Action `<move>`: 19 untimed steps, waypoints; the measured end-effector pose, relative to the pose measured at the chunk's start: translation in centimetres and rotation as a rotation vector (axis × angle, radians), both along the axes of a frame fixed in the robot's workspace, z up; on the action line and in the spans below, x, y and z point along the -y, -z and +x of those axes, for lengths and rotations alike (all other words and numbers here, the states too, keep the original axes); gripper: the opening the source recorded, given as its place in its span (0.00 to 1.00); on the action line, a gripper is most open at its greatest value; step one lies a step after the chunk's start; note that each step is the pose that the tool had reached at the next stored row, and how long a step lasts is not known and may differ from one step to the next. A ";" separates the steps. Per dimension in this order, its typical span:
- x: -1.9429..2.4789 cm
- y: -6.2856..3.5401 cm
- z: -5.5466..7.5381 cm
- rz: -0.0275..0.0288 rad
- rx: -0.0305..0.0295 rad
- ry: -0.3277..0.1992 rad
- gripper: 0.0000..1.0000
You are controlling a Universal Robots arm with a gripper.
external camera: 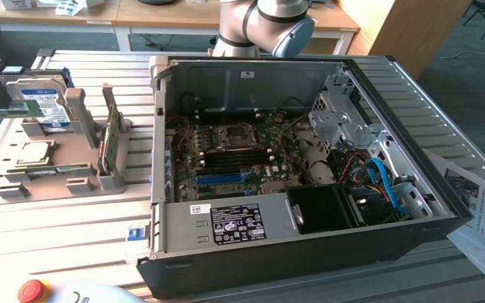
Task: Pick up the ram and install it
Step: 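Pick up the ram and move it above insertion slot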
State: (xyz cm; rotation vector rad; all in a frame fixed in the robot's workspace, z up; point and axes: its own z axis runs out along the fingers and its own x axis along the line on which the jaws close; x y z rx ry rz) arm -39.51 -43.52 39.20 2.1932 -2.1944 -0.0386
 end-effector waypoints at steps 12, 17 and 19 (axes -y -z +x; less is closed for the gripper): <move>0.00 -0.84 0.0 -0.0005 0.0000 0.001 0.12; 0.00 -0.84 0.0 -0.0006 -0.0001 0.001 0.12; 0.03 -0.86 0.1 -0.0007 -0.0002 0.001 0.12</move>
